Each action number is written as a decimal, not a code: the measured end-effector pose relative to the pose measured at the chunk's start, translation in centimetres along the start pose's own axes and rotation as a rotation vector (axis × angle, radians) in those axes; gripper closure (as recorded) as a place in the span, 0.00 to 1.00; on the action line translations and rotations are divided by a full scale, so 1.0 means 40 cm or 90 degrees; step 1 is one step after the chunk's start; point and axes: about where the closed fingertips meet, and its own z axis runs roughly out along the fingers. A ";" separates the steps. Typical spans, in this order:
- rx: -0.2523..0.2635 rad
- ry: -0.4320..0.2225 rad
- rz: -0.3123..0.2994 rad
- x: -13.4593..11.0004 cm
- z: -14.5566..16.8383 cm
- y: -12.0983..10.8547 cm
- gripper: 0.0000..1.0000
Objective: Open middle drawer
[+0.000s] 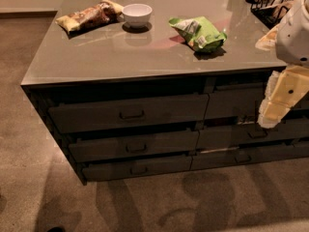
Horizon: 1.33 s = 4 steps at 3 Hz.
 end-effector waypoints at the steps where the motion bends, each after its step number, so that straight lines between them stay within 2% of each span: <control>1: 0.000 0.000 0.000 0.000 0.000 0.000 0.00; 2: 0.008 0.026 -0.003 -0.010 -0.084 -0.042 0.00; 3: 0.018 0.016 -0.004 -0.016 -0.092 -0.045 0.00; 4: -0.050 -0.034 -0.022 -0.023 0.123 -0.021 0.00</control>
Offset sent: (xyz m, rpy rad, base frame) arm 0.0186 -0.0270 0.0868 -0.1304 0.0542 -0.0489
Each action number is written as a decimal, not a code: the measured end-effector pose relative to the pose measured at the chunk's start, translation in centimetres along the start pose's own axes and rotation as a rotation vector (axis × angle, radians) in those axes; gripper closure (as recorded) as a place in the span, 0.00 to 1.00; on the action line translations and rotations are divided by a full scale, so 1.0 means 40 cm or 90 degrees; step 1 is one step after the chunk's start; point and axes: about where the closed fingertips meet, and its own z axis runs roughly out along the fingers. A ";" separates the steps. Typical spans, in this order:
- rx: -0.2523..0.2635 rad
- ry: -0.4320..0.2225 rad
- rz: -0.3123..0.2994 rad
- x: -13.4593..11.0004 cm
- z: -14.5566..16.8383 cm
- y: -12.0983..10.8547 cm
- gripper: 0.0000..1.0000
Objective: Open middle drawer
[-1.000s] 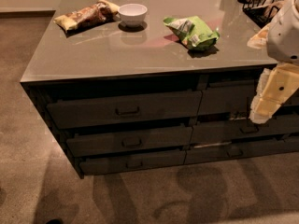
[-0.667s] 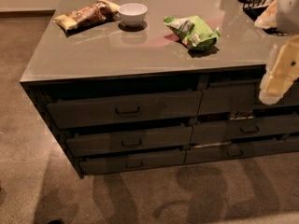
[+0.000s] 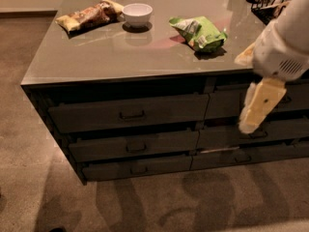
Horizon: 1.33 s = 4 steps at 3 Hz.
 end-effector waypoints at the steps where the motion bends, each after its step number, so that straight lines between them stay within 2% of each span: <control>1: -0.026 -0.033 -0.016 0.013 0.183 0.059 0.00; 2: -0.091 -0.048 -0.031 0.079 0.401 0.156 0.00; 3: -0.087 -0.046 -0.031 0.071 0.385 0.151 0.00; 4: -0.138 -0.055 -0.052 0.055 0.550 0.141 0.00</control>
Offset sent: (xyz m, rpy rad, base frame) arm -0.0502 0.0164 -0.2662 0.1260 0.1971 0.1526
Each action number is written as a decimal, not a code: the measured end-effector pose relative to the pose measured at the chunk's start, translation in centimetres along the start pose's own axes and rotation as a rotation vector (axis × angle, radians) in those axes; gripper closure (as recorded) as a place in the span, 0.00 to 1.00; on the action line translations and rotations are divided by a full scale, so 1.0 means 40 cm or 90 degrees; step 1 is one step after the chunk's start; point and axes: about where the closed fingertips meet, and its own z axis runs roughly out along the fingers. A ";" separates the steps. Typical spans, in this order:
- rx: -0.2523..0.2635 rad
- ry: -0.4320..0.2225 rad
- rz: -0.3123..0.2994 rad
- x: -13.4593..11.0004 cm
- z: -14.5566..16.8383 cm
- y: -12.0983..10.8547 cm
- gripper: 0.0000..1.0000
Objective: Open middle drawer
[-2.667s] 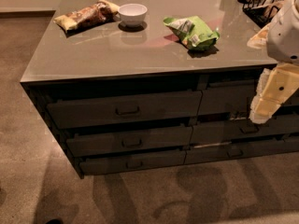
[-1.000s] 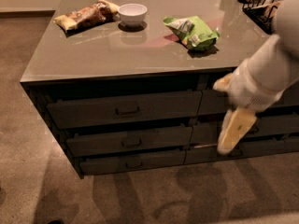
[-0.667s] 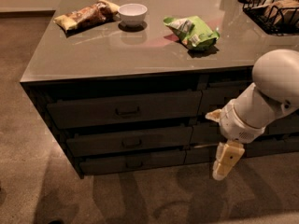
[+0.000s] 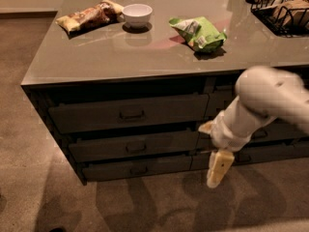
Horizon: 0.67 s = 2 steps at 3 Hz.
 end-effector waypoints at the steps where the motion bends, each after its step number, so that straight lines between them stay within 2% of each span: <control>1: -0.021 -0.029 -0.045 -0.017 0.210 -0.018 0.00; 2: 0.018 -0.066 -0.064 -0.012 0.343 -0.048 0.00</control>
Offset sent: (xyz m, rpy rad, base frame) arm 0.0304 0.0556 -0.1883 0.1508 -0.1412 0.1027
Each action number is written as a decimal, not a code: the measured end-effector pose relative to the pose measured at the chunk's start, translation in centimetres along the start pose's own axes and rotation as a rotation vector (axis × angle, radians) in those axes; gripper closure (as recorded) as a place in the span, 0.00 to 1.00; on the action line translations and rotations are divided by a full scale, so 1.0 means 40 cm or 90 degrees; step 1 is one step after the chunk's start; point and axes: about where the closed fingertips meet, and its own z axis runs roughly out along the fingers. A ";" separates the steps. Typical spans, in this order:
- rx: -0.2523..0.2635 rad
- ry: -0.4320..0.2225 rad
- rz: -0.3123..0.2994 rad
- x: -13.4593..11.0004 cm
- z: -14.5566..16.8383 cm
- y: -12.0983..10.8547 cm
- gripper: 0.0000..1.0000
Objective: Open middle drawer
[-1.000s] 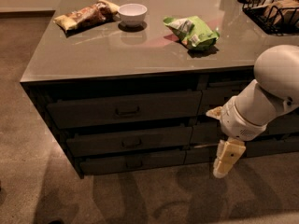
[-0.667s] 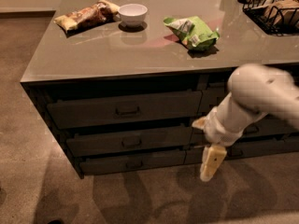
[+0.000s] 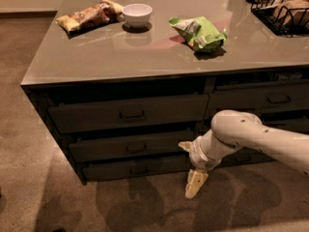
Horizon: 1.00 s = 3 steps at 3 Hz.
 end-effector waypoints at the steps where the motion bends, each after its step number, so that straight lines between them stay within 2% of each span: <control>1: -0.001 -0.004 0.003 0.001 0.004 -0.002 0.00; 2: 0.035 -0.015 -0.001 -0.011 0.045 -0.042 0.00; 3: 0.088 0.006 -0.024 -0.016 0.156 -0.111 0.00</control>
Offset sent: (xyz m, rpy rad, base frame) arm 0.0859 0.0527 -0.0520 0.0916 -0.2755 -0.0938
